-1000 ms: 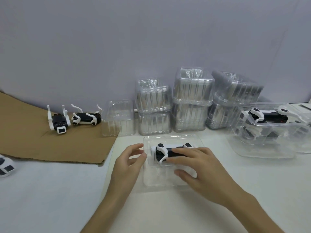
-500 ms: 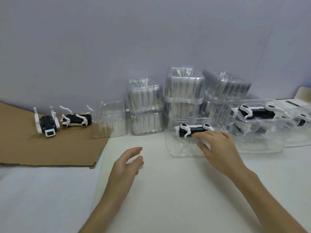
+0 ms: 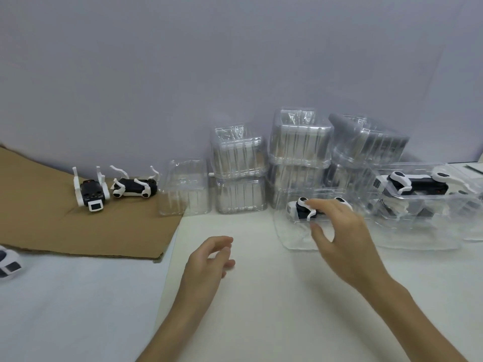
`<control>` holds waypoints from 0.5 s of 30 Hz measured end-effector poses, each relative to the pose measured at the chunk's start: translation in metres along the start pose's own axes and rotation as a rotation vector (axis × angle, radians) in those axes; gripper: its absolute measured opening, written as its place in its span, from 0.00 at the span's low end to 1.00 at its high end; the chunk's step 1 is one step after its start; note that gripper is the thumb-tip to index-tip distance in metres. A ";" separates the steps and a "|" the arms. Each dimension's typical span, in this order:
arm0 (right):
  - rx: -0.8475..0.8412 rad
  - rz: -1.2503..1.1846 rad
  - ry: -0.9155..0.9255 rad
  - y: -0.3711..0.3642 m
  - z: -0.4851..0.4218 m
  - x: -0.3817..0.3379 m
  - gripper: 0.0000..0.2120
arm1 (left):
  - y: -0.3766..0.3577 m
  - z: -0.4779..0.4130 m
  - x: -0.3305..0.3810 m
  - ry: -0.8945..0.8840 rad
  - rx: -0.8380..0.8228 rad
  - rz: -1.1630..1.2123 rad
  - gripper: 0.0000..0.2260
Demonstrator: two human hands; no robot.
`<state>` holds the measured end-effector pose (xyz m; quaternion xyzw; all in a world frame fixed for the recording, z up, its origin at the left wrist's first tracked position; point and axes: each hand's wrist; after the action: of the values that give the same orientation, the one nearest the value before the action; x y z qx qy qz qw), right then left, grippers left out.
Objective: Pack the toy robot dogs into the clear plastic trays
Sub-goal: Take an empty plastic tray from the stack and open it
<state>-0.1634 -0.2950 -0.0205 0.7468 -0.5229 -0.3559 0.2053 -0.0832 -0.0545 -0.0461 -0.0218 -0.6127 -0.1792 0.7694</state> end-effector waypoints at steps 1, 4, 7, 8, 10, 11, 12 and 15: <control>-0.019 -0.074 0.040 -0.006 -0.001 -0.012 0.18 | 0.000 -0.001 0.000 -0.018 -0.006 -0.023 0.11; -0.223 -0.150 0.128 -0.035 -0.002 -0.040 0.13 | 0.003 0.000 -0.001 -0.111 0.009 -0.134 0.13; -0.379 -0.077 0.215 -0.071 -0.006 -0.048 0.18 | 0.013 -0.007 -0.007 -0.215 0.182 -0.539 0.09; -0.407 -0.053 0.219 -0.081 -0.008 -0.048 0.20 | 0.019 -0.009 -0.007 -0.227 0.247 -0.675 0.07; -0.443 -0.041 0.199 -0.097 -0.011 -0.047 0.21 | 0.026 -0.013 -0.008 -0.223 0.306 -0.766 0.06; -0.462 -0.022 0.202 -0.104 -0.012 -0.046 0.20 | 0.028 -0.015 -0.008 -0.220 0.319 -0.776 0.06; -0.474 0.011 0.208 -0.109 -0.016 -0.045 0.18 | 0.029 -0.017 -0.009 -0.221 0.333 -0.788 0.06; -0.428 -0.038 0.129 -0.120 -0.045 -0.052 0.15 | 0.033 -0.021 -0.011 -0.217 0.387 -0.814 0.06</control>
<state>-0.0639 -0.2050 -0.0557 0.7171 -0.4070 -0.4143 0.3853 -0.0554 -0.0263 -0.0556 0.3457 -0.6707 -0.3458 0.5578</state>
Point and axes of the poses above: each hand's wrist, its own z-axis away from the middle knuckle, its own y-axis out of the back of the hand, x = y × z, and after that the axes turned 13 degrees about y, right-handed
